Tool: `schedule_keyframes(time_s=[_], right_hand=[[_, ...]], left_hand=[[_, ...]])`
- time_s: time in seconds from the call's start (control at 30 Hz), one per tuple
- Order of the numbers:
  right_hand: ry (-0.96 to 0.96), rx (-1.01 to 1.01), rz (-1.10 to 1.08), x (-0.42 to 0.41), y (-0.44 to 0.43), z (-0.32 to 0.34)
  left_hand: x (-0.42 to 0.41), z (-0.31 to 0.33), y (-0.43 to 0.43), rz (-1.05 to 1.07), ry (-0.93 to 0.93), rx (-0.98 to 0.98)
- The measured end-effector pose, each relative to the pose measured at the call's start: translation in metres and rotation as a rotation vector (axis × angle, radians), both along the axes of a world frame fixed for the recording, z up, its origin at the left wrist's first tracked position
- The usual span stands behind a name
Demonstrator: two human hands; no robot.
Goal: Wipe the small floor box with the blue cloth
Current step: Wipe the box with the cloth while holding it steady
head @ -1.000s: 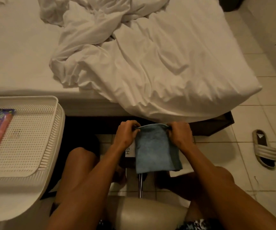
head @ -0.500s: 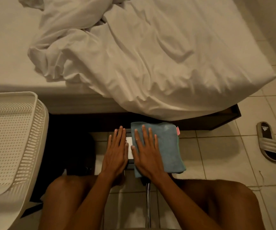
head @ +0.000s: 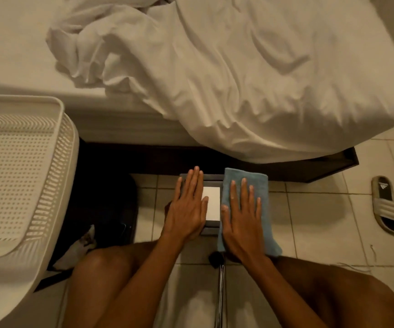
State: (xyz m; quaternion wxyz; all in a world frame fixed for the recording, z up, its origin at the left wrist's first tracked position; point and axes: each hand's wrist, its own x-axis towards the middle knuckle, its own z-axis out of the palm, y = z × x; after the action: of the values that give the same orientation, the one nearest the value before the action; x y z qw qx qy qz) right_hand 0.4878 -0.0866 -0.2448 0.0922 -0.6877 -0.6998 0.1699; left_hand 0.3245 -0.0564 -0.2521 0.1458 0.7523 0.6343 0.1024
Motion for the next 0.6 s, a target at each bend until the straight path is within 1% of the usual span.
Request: schedule_keyframes(time_s=[0.1,0.27,0.37,0.47,0.6], right_hand=[[-0.033,0.017,0.04,-0.004,0.005,-0.002],[-0.029,0.009,0.123,-0.012,0.019,0.001],[-0.019,0.024,0.149,-0.012,0.05,0.006],[-0.011,0.02,0.06,-0.003,0.069,0.006],[-0.03,0.03,-0.078,0.004,0.049,0.0]], left_hand=[[0.003,-0.002,0.009,0.017,-0.073,-0.035],[0.001,-0.002,0.01,-0.011,-0.089,-0.021],[0.002,0.0,0.01,-0.011,-0.082,-0.015],[0.004,0.003,0.01,0.012,-0.07,-0.022],[0.004,0.006,0.012,0.027,-0.028,-0.043]])
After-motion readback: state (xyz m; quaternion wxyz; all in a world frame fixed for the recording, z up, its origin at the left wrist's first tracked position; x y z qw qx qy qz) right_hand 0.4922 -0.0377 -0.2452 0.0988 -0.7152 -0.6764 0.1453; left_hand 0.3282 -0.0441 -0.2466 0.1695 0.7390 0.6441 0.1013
